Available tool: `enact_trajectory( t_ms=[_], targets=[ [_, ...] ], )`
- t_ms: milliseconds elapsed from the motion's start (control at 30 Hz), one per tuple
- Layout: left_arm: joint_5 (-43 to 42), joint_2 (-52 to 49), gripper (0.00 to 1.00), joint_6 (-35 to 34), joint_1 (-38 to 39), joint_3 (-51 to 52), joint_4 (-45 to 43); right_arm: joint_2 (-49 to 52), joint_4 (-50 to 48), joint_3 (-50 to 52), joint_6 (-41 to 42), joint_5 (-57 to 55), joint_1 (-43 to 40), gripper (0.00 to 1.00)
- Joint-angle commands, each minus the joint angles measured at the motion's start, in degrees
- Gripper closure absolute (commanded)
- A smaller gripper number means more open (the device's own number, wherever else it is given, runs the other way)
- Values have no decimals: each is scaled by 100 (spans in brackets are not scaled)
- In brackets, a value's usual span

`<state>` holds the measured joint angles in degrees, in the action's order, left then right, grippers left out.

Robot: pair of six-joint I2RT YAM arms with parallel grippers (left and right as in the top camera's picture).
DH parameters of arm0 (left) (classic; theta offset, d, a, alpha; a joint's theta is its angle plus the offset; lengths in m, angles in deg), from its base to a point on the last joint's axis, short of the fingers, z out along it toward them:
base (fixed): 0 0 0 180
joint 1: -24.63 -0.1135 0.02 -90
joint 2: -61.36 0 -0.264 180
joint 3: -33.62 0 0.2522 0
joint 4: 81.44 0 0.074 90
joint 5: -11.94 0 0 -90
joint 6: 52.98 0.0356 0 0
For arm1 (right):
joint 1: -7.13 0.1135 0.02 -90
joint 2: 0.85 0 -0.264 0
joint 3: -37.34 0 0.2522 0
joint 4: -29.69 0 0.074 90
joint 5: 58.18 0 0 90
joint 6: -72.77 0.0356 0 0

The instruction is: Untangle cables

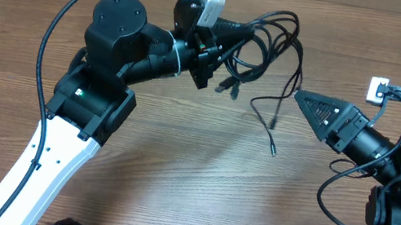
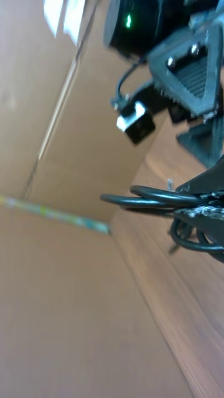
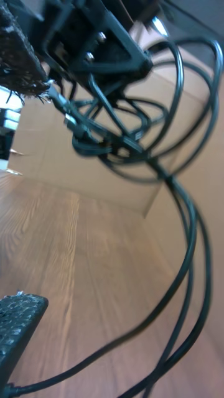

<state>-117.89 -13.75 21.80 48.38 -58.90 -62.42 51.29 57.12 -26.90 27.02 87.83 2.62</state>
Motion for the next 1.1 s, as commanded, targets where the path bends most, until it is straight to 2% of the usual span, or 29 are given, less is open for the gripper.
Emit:
enact_trajectory(
  t_ms=[0,333,533,967,1067],
  targets=[
    [-817,87,96,-402,-11,-107,-205,-76,-144,-61,-114,363,-7,0],
    [-1871,87,96,-452,4,-107,-212,-76,-363,-61,-258,372,-7,0],
    [-1869,85,96,-452,31,-107,-142,-76,-970,-61,-256,848,-7,11],
    [-1851,37,96,-450,415,-107,-144,-70,-1198,-61,-258,966,-7,12],
    [-1851,37,95,-452,431,-107,-146,-70,-1198,-61,-258,966,-7,22]
  ],
)
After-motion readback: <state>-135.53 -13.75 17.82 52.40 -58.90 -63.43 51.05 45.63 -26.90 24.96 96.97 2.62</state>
